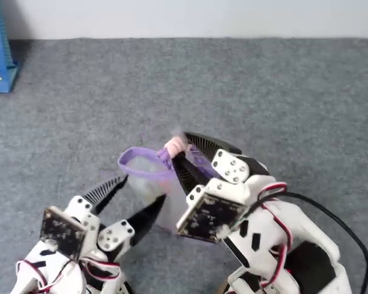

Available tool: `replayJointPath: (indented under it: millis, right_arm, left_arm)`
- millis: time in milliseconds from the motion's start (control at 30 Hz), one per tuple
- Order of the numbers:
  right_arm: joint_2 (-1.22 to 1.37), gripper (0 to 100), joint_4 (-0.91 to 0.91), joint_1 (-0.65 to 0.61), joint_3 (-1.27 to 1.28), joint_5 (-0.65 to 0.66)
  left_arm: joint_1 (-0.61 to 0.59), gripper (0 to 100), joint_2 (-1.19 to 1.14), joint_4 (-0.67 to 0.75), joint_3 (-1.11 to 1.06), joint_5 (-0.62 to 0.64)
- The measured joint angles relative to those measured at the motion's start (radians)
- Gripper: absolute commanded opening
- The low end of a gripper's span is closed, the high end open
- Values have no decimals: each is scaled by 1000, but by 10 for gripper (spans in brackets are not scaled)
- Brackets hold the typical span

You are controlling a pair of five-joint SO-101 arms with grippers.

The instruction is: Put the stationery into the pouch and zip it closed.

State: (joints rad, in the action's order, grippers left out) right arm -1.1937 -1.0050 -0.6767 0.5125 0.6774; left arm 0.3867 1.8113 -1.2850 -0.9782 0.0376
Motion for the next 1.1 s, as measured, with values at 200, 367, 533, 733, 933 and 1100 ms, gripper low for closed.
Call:
replayJointPath:
  millis: [200, 367, 533, 733, 933, 1100]
  right_arm:
    - [-12, 8, -2, 0, 0, 0]
    - [-12, 8, -3, 2, 2, 0]
    - [-12, 8, -11, -60, 2, 0]
    - [-12, 8, -11, -109, 2, 0]
    - [-12, 8, -8, -124, 3, 0]
    - [-12, 8, 14, -143, 2, 0]
  left_arm:
    - [-66, 246, -155, 137, -31, -23]
    - [-78, 249, -199, 143, -31, -23]
    - [-78, 249, -121, 86, -31, -26]
    - [-84, 247, -40, 75, -38, -61]
    - [-199, 247, -37, 160, -118, -75]
    - [-261, 247, -37, 184, -129, -80]
